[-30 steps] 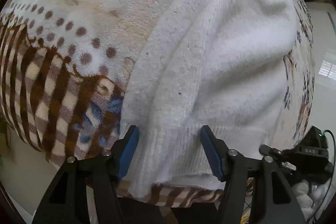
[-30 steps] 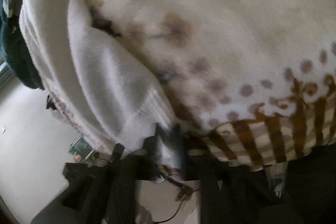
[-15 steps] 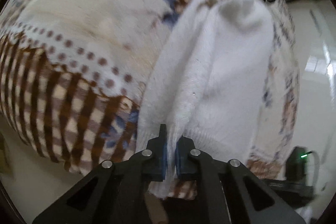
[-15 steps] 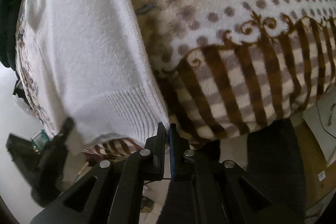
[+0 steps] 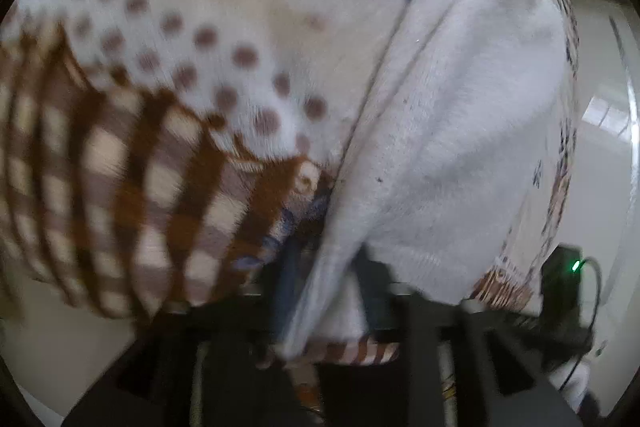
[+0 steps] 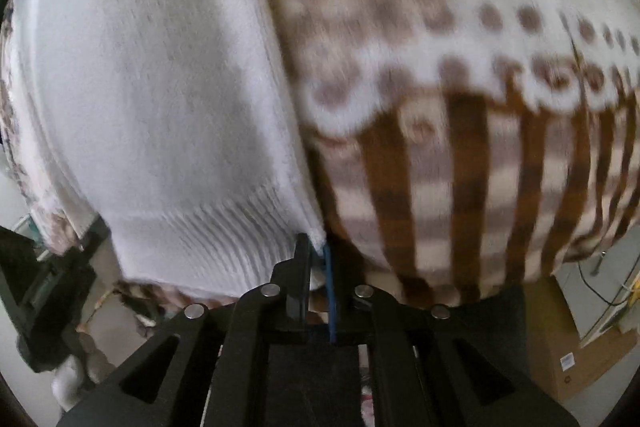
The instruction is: Fold small clothes
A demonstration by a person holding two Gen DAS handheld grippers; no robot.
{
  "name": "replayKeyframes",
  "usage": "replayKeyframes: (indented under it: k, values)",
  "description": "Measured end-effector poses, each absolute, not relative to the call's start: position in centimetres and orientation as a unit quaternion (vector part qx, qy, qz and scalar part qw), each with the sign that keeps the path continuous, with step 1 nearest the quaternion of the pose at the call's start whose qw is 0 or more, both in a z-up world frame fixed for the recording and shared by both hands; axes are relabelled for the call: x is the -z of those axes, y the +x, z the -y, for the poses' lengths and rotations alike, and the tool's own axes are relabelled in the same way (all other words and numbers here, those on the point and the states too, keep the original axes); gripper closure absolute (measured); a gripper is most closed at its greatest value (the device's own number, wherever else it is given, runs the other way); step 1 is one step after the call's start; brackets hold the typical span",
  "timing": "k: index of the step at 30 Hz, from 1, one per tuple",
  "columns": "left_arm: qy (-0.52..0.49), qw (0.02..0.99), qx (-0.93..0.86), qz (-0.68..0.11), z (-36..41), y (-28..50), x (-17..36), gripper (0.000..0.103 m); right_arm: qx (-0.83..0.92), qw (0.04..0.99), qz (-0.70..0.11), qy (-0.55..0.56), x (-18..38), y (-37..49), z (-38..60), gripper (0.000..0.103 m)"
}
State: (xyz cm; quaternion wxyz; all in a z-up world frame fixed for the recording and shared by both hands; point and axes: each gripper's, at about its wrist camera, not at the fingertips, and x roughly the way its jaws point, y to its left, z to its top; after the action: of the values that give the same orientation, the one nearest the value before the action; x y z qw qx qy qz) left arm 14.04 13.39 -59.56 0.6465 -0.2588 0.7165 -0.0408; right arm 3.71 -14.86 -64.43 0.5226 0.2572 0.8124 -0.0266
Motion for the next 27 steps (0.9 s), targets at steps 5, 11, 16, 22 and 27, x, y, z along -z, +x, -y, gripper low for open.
replayKeyframes:
  k: [5, 11, 16, 22, 27]
  values:
    - [-0.225, 0.694, 0.065, -0.681, -13.5, 17.9, 54.5, 0.053, -0.015, 0.543, -0.789, 0.287, 60.7, 6.3, 15.8, 0.060]
    - [-0.220, 0.753, 0.096, -0.612, -10.4, 31.5, 51.8, 0.053, -0.047, 0.627, -0.710, 0.316, 55.6, 13.5, 16.8, 0.044]
    - [-0.205, 0.763, 0.092, -0.607, -7.1, 43.2, 55.2, 0.053, -0.050, 0.663, -0.667, 0.335, 55.4, 22.2, 17.7, 0.043]
    - [-0.225, 0.753, 0.093, -0.611, -5.8, 49.3, 59.7, 0.098, -0.035, 0.700, -0.613, 0.365, 56.3, 33.7, 20.2, 0.043]
    - [-0.240, 0.784, 0.076, -0.568, -7.6, 48.5, 56.5, 0.098, -0.041, 0.683, -0.612, 0.396, 58.6, 41.5, 23.9, 0.045]
